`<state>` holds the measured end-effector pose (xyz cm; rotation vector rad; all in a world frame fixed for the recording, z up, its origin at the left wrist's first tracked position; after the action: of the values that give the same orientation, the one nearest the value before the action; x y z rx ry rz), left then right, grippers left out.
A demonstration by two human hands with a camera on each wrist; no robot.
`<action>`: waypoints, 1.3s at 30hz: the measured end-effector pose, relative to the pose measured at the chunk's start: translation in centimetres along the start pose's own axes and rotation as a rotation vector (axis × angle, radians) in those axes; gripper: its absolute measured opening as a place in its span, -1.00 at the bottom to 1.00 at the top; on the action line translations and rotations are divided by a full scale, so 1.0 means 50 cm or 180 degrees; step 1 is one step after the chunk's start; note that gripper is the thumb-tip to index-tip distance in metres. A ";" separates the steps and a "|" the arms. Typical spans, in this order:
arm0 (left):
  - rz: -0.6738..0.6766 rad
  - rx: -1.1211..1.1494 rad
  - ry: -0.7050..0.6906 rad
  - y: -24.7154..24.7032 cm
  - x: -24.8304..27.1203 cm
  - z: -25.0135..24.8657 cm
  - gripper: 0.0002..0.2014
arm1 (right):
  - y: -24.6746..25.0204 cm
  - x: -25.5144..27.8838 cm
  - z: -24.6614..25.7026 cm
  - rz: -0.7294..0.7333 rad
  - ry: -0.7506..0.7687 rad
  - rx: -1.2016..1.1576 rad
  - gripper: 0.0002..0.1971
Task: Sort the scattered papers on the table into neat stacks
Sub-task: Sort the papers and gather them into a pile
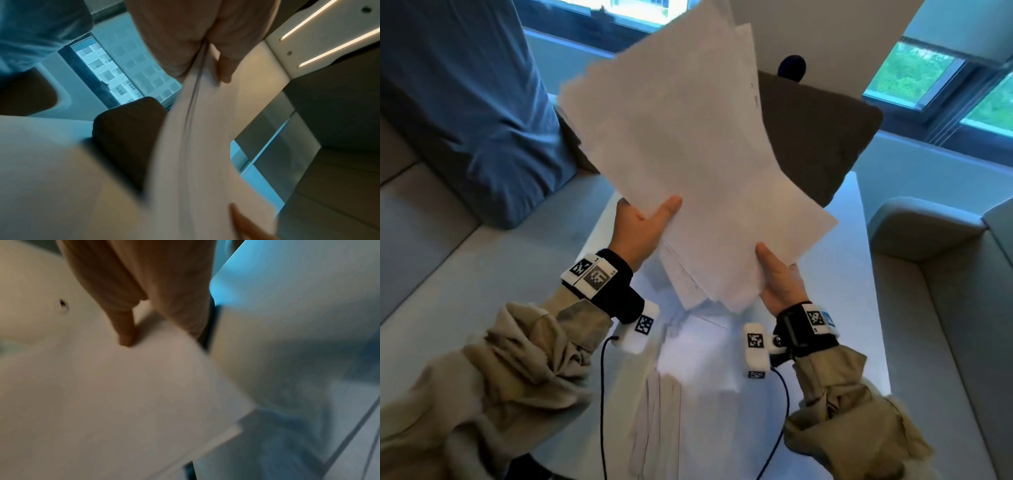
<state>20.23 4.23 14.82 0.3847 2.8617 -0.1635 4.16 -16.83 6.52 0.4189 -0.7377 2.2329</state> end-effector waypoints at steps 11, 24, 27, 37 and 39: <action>0.1006 -0.1656 0.0762 0.082 0.095 0.229 -0.75 | 0.402 0.115 -0.020 -0.0818 -0.0441 0.0716 0.06; 0.0581 -0.3954 0.1722 0.190 0.119 0.422 -0.07 | 0.521 0.221 -0.139 -0.1247 -0.1082 0.2558 -0.86; 0.0567 -0.3814 0.1838 0.174 0.124 0.394 -0.21 | 0.537 0.211 -0.139 -0.1376 -0.1004 0.2973 -0.85; 0.0606 -0.3334 0.1795 0.136 0.165 0.352 -0.65 | 0.526 0.186 -0.126 -0.1325 -0.0716 0.3761 -0.47; 0.0298 -0.3144 0.1337 0.129 0.155 0.317 -0.69 | 0.525 0.181 -0.128 -0.1335 -0.0712 0.3871 -0.38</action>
<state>18.40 10.05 -2.97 0.3503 2.8356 1.4223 -21.69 -22.73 -3.98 1.2603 0.6695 1.9899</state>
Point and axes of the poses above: each hand's wrist, its own x-axis away from the middle knuckle, its own y-axis out of the back of the hand, z = x × y, the point moved 8 cm from there along -x, towards the middle knuckle, and after that the axes turned 11 degrees about -y, right-handed, at the moved point
